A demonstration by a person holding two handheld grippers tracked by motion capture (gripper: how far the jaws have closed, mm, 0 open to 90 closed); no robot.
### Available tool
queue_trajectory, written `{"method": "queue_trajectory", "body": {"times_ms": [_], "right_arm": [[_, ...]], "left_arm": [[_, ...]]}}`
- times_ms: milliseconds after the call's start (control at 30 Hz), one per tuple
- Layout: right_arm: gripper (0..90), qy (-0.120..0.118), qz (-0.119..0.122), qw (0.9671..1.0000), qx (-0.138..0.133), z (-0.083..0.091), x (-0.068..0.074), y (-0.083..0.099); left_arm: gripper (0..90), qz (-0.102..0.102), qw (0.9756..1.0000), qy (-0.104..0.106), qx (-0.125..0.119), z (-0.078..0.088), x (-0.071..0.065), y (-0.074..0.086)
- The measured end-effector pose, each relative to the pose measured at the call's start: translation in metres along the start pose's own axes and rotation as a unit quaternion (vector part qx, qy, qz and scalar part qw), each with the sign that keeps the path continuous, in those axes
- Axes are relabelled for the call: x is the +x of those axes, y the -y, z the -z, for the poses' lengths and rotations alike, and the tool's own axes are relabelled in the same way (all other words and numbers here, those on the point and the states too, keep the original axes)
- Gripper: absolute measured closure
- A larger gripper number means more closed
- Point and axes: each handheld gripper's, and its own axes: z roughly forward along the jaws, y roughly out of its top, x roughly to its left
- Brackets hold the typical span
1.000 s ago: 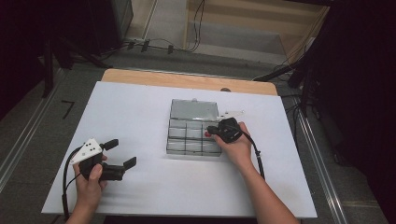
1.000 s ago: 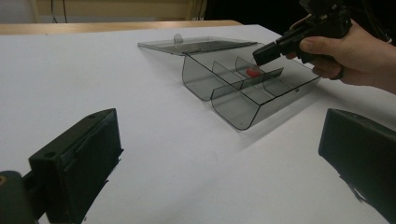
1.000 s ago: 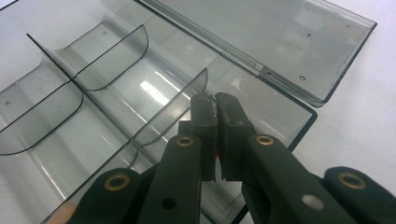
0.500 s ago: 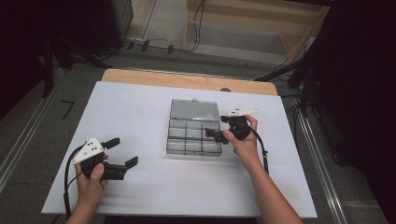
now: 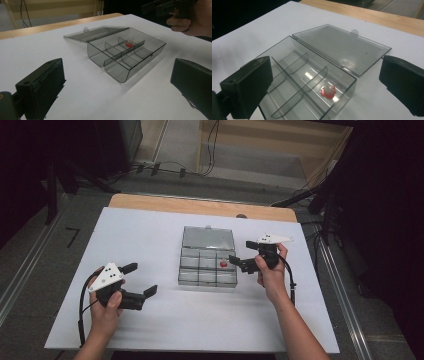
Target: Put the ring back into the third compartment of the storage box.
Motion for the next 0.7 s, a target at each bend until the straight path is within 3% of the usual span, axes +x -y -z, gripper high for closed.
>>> {"method": "queue_trajectory", "body": {"times_ms": [333,700], "right_arm": [[0.0,0.006,-0.001,1.0000,-0.005,0.012,-0.007,0.006],[0.0,0.008,-0.005,0.9999,-0.010,0.016,-0.012,0.006]], "left_arm": [[0.0,0.005,0.9999,0.012,0.000,-0.011,0.006,-0.012],[0.0,-0.001,0.9995,0.030,-0.004,-0.031,0.013,-0.039]]}}
